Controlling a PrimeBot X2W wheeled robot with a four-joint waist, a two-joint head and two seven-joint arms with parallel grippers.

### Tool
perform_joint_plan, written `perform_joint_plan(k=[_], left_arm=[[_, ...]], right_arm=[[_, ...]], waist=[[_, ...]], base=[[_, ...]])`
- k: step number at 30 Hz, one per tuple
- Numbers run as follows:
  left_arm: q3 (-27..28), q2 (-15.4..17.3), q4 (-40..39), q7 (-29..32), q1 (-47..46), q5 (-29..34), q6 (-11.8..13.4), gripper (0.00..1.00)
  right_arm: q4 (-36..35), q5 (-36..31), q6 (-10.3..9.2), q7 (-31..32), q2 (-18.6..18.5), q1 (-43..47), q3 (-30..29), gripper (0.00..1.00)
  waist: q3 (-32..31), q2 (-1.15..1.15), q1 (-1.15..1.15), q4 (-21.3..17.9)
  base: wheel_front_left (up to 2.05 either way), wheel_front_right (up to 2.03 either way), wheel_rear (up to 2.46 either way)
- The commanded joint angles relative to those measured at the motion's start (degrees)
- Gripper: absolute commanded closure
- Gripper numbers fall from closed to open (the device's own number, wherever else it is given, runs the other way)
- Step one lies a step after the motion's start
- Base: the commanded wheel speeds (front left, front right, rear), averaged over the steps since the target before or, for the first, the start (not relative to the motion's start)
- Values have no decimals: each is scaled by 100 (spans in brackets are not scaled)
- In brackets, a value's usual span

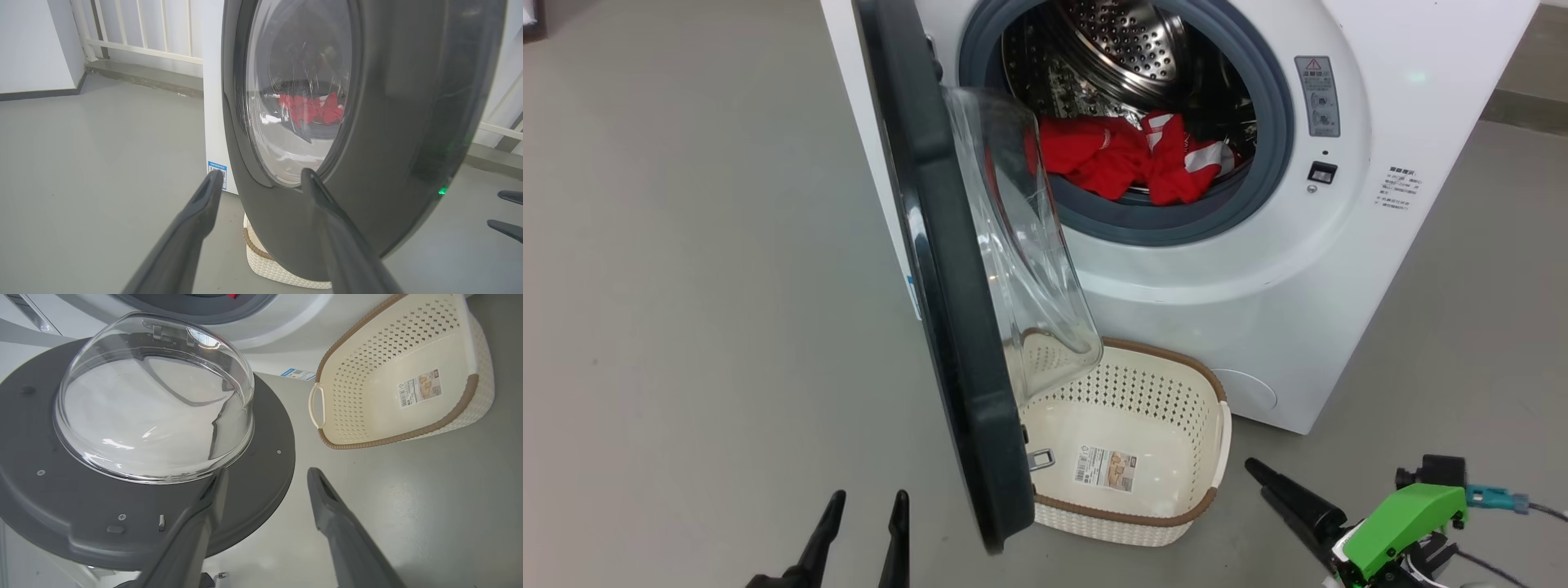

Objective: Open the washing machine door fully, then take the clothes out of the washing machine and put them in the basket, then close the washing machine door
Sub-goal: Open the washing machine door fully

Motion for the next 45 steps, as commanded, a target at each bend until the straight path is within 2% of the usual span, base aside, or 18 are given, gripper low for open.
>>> perform_joint_plan(k=[1,9,17,23,28,29,32,41,45], left_arm=[[196,28,-128,-70,-93,13,-23,0],[196,28,-108,-70,-113,-1,-19,0],[224,28,-76,-70,-72,19,-41,0],[241,28,-67,-70,-54,28,-53,0],[258,28,-66,-70,-45,32,-63,0],[258,28,-66,-70,-45,32,-63,0],[257,28,-69,-70,-37,36,-71,0],[253,28,-107,-70,-85,18,-58,0],[252,28,-140,-70,-97,14,-48,0]], right_arm=[[-241,-271,3,-268,-138,-13,175,0],[-417,-1305,3,-1942,-614,104,928,0],[-35,-2133,3,-3686,-1196,12,2018,0],[328,-2449,3,-4104,-1357,-96,2482,0],[258,-3302,3,-4119,-1274,-28,1899,0],[258,-3302,3,-4119,-1274,-28,1899,0],[80,-3971,3,-4120,-1114,155,1500,0],[-918,-5710,3,-4121,-602,673,361,0],[-1188,-5990,3,-4121,-436,841,118,0]], waist=[[11,0,0,-9],[11,0,0,-22],[-60,0,0,-31],[-91,0,0,-49],[-106,0,0,-78],[-106,0,0,-78],[-118,0,0,-85],[-76,0,0,-85],[-72,0,0,-69]], base=[[0,0,0],[0,0,0],[0,0,0],[0,0,0],[0,0,0],[0,0,0],[0,0,0],[0,0,0],[0,0,0]])
